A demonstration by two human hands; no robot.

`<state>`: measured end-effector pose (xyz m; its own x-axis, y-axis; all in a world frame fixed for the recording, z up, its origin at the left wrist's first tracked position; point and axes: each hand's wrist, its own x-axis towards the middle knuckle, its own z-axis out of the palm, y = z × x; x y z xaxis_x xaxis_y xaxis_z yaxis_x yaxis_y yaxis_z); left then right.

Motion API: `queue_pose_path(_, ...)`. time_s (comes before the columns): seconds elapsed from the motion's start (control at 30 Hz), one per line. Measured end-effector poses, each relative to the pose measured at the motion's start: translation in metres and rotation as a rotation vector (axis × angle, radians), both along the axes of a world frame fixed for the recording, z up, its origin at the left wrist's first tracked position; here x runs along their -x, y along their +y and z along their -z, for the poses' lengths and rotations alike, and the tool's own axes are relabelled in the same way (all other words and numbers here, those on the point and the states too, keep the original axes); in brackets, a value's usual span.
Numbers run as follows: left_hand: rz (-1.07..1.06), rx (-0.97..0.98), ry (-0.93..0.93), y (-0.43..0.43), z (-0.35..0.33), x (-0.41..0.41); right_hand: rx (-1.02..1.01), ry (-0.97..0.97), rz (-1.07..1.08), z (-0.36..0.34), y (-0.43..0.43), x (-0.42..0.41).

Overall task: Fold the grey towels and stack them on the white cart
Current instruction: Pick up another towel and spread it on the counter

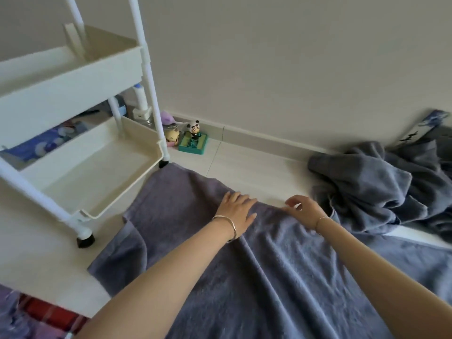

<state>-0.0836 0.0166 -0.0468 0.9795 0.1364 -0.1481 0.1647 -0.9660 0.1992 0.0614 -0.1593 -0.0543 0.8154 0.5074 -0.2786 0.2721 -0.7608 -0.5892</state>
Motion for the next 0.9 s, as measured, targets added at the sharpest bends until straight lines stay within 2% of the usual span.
queue_pose_path(0.17,0.062,-0.045,-0.03,-0.019,0.016,-0.033,0.241,0.018,-0.171,-0.011,-0.048,-0.01)
queue_pose_path(0.23,0.038,-0.037,-0.093,-0.017,0.016,-0.04,0.168,-0.077,-0.159,-0.021,-0.052,-0.014)
queue_pose_path(0.33,-0.038,-0.02,-0.173,-0.012,0.006,-0.053,-0.006,-0.325,-0.072,-0.03,-0.044,-0.022)
queue_pose_path(0.43,-0.172,-0.056,-0.283,-0.01,0.005,-0.06,0.019,-0.426,-0.011,-0.018,-0.031,-0.02)
queue_pose_path(0.47,-0.182,-0.064,-0.279,-0.015,0.009,-0.058,0.05,-0.443,0.001,-0.009,-0.031,-0.017)
queue_pose_path(0.5,-0.171,-0.046,-0.2,-0.023,0.011,-0.055,0.06,-0.442,0.01,0.0,-0.031,-0.014)
queue_pose_path(0.57,-0.133,-0.036,-0.095,-0.04,0.023,-0.05,0.006,-0.425,0.032,0.01,-0.038,-0.003)
queue_pose_path(0.7,-0.037,0.074,-0.199,-0.084,0.021,-0.046,-0.136,-0.511,0.075,0.003,-0.076,0.001)
queue_pose_path(0.77,0.027,0.103,-0.254,-0.11,0.016,-0.055,-0.154,-0.519,0.141,-0.007,-0.107,-0.004)
queue_pose_path(0.9,0.158,0.146,-0.249,-0.169,0.002,-0.073,-0.166,-0.472,0.307,-0.016,-0.187,-0.016)
